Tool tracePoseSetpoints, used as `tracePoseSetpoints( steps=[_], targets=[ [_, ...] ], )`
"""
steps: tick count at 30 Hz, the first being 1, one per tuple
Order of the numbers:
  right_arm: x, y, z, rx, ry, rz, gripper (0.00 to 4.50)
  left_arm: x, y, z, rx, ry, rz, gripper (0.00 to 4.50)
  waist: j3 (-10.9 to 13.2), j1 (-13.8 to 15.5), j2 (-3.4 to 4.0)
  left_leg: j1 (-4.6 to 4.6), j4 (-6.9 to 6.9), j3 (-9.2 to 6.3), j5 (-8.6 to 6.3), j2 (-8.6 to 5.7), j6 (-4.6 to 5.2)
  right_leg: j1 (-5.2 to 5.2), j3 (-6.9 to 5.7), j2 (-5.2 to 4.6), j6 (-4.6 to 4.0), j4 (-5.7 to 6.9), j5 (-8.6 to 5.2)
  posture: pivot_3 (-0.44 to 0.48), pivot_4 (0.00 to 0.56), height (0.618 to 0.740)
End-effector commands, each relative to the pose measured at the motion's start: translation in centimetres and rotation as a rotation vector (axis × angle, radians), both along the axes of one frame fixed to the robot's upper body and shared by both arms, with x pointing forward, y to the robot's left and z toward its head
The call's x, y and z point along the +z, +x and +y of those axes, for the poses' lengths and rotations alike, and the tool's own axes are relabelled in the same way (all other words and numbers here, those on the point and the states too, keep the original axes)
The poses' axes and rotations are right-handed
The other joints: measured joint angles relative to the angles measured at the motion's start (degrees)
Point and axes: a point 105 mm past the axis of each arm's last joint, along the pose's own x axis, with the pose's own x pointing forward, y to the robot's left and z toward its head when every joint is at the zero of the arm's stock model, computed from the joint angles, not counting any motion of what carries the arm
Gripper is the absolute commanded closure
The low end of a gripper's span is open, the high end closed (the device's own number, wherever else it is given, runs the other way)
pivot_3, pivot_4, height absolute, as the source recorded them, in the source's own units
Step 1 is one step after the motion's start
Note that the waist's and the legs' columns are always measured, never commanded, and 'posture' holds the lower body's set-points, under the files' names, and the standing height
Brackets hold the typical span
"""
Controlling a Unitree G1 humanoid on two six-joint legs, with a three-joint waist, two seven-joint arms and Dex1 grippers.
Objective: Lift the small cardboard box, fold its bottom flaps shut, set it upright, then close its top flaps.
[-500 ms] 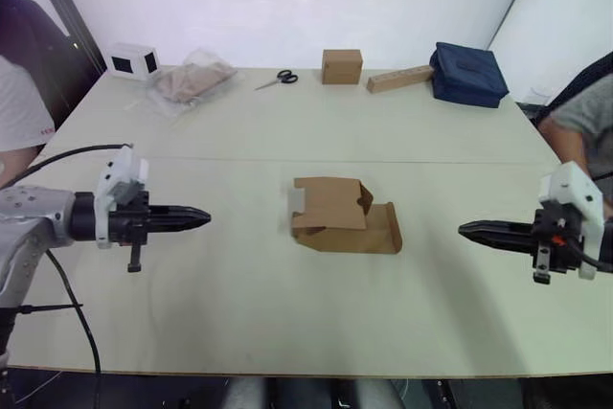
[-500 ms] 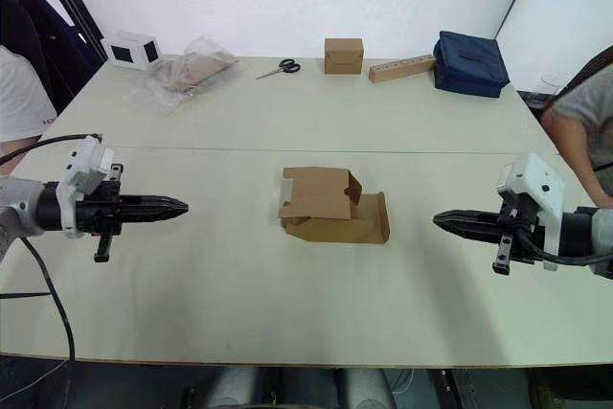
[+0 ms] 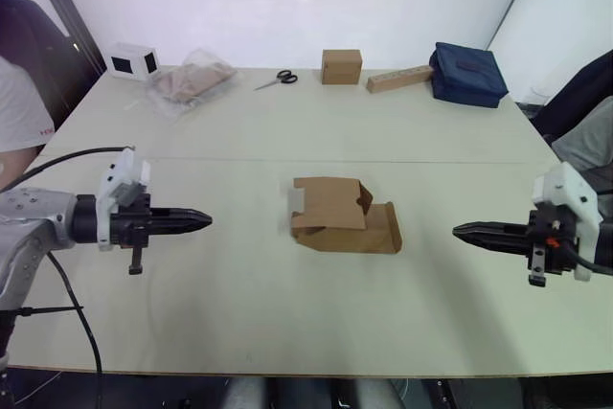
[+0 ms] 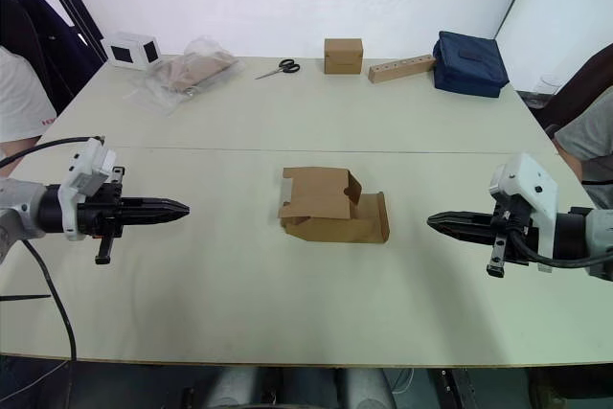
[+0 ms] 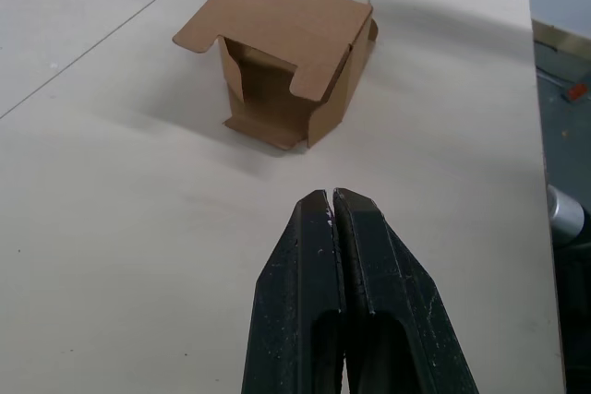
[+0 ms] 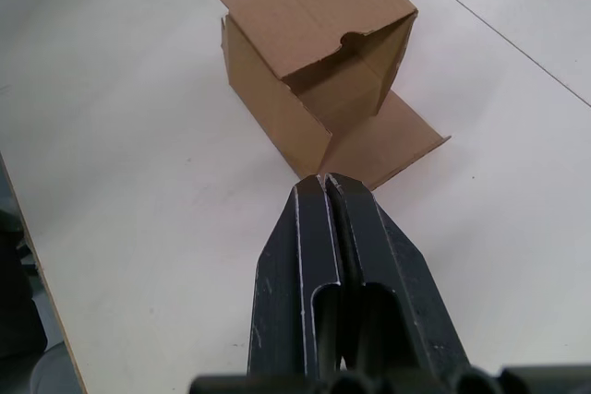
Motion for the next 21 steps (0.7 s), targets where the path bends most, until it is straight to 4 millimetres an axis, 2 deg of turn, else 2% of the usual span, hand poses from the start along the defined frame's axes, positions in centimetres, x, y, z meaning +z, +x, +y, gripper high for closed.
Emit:
tracePoseSetpoints(
  steps=[1,15,18,19,21],
  targets=[
    [0.6,-0.1,0.4,0.014,0.006,-0.036,4.50,0.9,-0.2,-0.3,-0.020,0.010,-0.038,4.44,0.00,0.00,0.00,0.00,0.00,0.00,0.00,0.00,0.00,0.00,0.00,0.00,0.00,0.00,0.00,0.000,0.150,0.740],
    [0.5,-0.1,1.0,0.019,0.013,-0.052,4.50,0.7,1.0,-0.9,0.015,-0.002,-0.023,4.44,0.00,0.01,0.00,0.01,0.01,0.00,0.00,0.00,0.00,0.02,0.00,0.01,0.00,0.01,0.00,0.000,0.150,0.740],
    [0.2,-0.2,1.3,0.022,0.019,-0.054,4.50,0.4,2.1,-2.2,0.059,-0.088,0.079,4.44,0.00,0.14,0.00,0.00,0.02,-0.03,0.00,-0.01,0.00,0.05,0.00,0.03,0.01,0.01,0.01,0.000,0.150,0.740],
    [-0.1,-0.2,1.6,0.025,0.023,-0.054,4.50,-0.1,2.3,-3.3,0.068,-0.166,0.189,3.93,-0.01,0.19,0.01,0.01,0.03,-0.04,0.00,-0.02,0.00,0.08,0.00,0.04,0.02,0.01,0.01,0.000,0.150,0.740],
    [-0.4,-0.2,2.2,0.034,0.031,-0.058,4.50,-1.0,2.2,-5.1,0.059,-0.277,0.412,3.31,-0.01,0.12,0.01,0.06,0.09,-0.10,0.01,-0.04,0.01,0.19,0.00,0.04,0.06,0.04,0.02,0.000,0.150,0.740]
  ],
)
